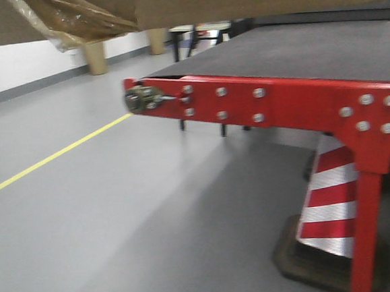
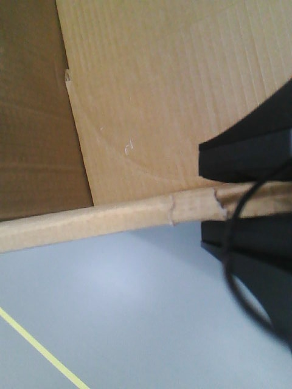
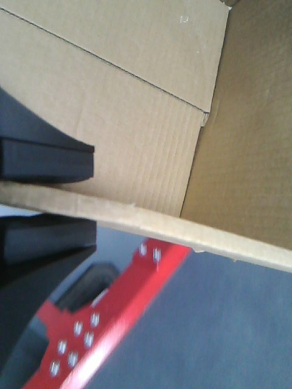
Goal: Grab carton from right shelf to conveyor
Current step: 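Carry the carton with both grippers over the grey conveyor belt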
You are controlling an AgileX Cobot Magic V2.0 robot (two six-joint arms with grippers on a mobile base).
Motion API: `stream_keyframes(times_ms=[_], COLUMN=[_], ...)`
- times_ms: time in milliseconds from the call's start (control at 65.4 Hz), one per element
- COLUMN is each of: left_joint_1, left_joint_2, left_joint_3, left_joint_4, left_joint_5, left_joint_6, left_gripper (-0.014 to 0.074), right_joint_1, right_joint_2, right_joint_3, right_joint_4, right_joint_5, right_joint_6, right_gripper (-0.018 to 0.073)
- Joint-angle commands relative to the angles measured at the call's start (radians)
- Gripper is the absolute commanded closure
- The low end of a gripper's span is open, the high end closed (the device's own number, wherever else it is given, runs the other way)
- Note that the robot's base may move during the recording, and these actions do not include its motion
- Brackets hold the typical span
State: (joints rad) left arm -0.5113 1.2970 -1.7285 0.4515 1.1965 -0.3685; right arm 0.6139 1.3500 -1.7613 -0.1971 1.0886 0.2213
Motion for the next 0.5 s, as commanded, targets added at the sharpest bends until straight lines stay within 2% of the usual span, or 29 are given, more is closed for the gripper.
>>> stream_keyframes(times_ms=[0, 489], left_joint_1=[-0.013, -0.013], left_joint_2=[-0.008, -0.008], left_joint_3=[-0.006, -0.006], left_joint_4=[0.013, 0.013], left_joint_5=[-0.042, -0.042], left_joint_6=[0.008, 0.008], left_gripper=[0.0615, 0.0615], right_joint_1=[0.003, 0.003], right_joint_2=[-0.01, -0.01], right_joint_3=[-0.006, -0.006], right_joint_4=[0.009, 0.009], right_joint_5=[-0.049, -0.049], right_joint_6=[-0.002, -0.002], right_gripper=[0.0618, 0.0618])
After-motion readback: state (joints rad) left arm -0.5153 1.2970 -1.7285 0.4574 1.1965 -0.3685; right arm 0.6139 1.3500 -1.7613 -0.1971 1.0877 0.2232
